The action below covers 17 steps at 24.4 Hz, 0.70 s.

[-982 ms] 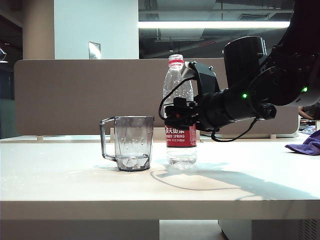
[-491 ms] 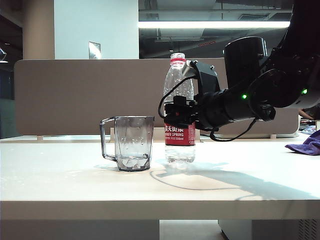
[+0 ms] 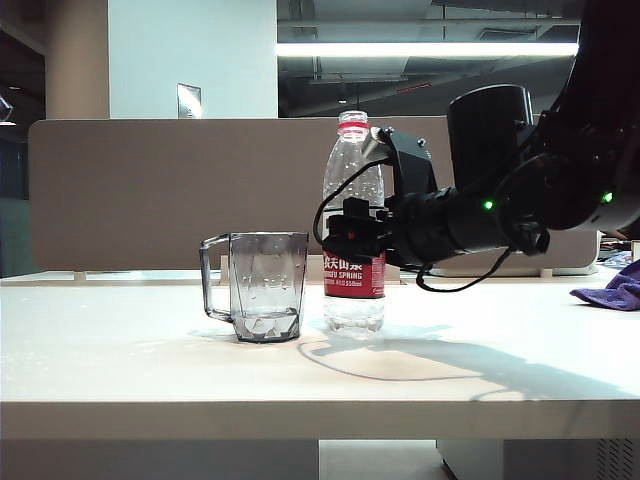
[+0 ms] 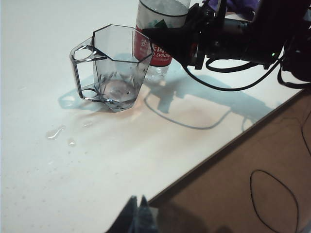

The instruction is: Pick up the mineral water bottle on the table and pour a little water into the mug.

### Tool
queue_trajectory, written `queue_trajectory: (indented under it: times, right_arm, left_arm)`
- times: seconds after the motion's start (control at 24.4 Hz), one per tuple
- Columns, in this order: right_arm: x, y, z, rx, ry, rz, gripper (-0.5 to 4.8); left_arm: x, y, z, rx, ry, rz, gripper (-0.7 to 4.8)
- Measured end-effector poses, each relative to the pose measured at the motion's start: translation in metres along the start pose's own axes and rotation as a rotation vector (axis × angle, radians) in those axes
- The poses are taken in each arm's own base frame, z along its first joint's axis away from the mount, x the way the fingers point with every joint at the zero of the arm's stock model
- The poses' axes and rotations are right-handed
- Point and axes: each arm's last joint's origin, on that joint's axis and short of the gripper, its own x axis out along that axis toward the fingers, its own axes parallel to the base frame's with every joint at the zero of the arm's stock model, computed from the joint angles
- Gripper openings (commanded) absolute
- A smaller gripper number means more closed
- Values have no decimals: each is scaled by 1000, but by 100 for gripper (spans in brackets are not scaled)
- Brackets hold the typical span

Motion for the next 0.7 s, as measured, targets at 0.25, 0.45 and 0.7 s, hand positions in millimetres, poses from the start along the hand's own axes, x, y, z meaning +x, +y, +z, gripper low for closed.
queue_trajectory:
  times: [0.25, 0.45, 0.7]
  right_arm:
    - [1, 0, -3, -4, -6, 31, 339]
    - [-1, 1, -7, 1, 3, 38, 364]
    - [-3, 1, -19, 17, 72, 34, 468]
  left_arm:
    - [0, 0, 0, 0, 0, 0, -5]
    - [0, 0, 0, 0, 0, 0, -5]
    - [0, 0, 0, 0, 0, 0, -5]
